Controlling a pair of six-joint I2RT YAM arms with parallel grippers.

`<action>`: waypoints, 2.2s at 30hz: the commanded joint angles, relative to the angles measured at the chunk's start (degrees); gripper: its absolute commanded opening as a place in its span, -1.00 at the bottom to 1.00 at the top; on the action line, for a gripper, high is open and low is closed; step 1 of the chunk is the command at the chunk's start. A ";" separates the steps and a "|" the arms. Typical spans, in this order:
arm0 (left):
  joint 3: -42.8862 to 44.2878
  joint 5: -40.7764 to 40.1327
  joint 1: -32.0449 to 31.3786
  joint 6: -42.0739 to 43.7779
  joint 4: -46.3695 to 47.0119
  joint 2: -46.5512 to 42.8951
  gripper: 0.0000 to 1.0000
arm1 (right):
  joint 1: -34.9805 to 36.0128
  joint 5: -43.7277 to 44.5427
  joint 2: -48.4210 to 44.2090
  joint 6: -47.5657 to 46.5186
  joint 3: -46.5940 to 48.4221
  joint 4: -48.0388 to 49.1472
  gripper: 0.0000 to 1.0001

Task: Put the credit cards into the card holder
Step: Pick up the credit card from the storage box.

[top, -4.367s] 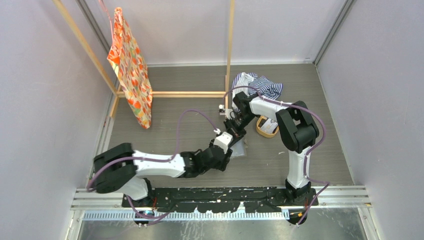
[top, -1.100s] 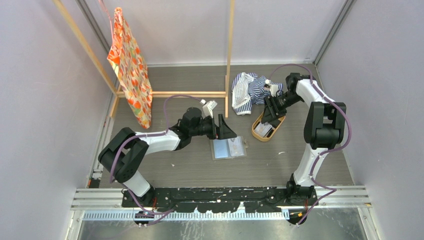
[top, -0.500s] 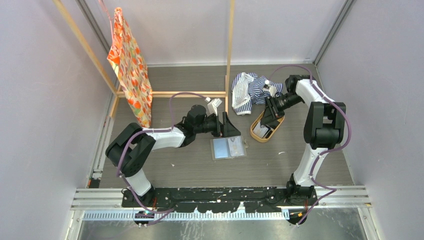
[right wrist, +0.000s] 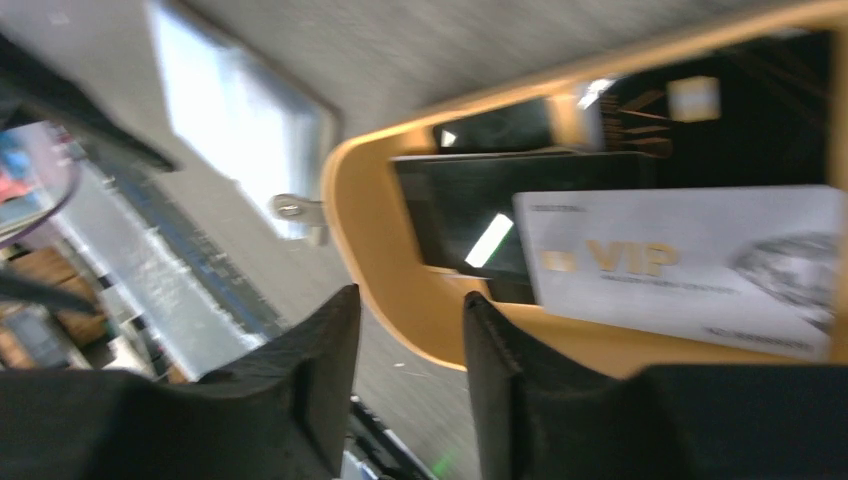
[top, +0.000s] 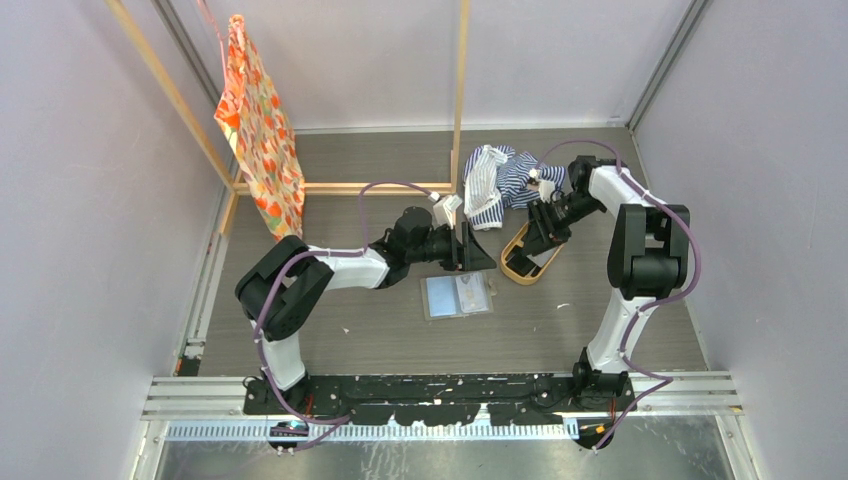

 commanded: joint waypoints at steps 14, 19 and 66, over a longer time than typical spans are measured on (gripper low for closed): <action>-2.81 -1.09 -0.16 0.02 2.63 -2.23 0.29 | 0.12 21.07 3.32 -1.61 7.91 9.76 0.49; -3.43 -1.13 -0.16 -0.03 3.00 -2.69 0.29 | 1.68 21.48 6.06 -5.67 9.34 7.38 0.53; -5.02 -0.99 -0.16 -0.25 4.60 -3.55 0.30 | 6.83 27.52 1.47 -12.68 0.55 10.10 -0.29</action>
